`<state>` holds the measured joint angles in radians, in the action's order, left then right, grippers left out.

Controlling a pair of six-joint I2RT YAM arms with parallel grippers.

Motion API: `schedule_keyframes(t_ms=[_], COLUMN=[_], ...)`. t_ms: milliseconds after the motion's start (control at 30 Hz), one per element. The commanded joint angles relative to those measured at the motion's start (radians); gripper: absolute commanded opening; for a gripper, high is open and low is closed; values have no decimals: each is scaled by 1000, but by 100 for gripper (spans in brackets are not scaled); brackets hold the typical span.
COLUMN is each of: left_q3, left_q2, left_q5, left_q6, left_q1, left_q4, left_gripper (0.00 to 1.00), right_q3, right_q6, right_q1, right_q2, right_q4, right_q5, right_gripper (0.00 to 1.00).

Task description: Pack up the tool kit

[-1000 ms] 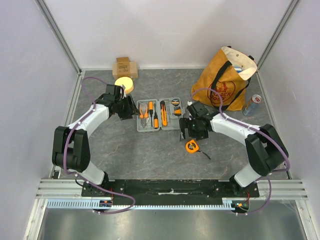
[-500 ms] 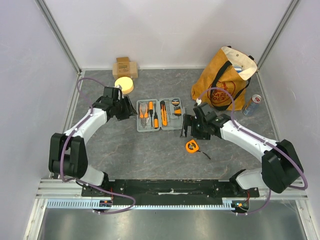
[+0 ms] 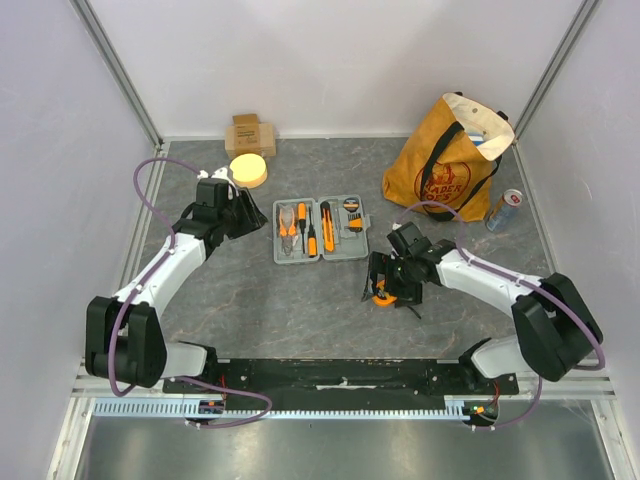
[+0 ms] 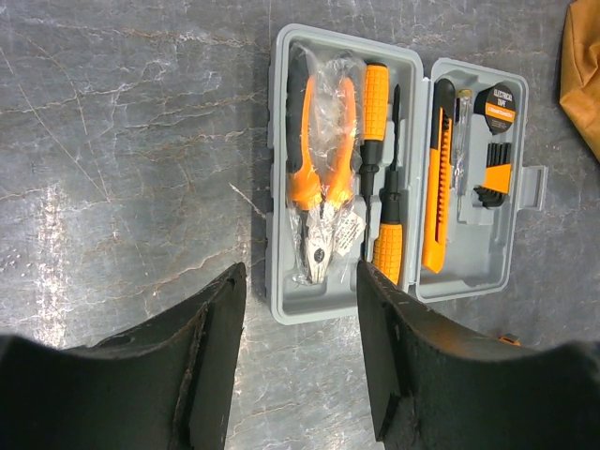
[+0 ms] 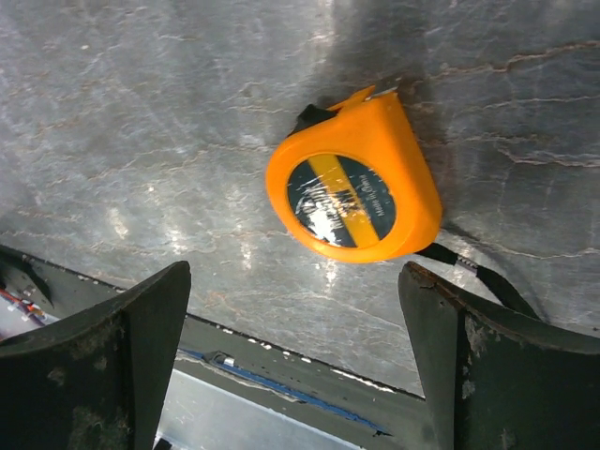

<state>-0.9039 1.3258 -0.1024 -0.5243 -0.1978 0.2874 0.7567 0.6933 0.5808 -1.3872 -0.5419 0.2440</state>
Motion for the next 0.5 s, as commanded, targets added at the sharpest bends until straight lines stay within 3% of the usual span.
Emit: schedule_keyframes(t_ms=[0, 367, 467], left_q3=[-1, -6, -9], left_q2=[-20, -28, -23], left_q5=[38, 56, 58], left_q6=[0, 1, 3], left_q1=[0, -2, 0], left_q4=[-36, -25, -27], left_gripper=[57, 57, 57], right_q3=[7, 75, 124], right_q6=[28, 38, 28], right_q1=[-15, -56, -52], right_q2=[-42, -142, -194], right_q4=[-26, -21, -10], right_q5=[-46, -179, -189], right_gripper=[98, 95, 89])
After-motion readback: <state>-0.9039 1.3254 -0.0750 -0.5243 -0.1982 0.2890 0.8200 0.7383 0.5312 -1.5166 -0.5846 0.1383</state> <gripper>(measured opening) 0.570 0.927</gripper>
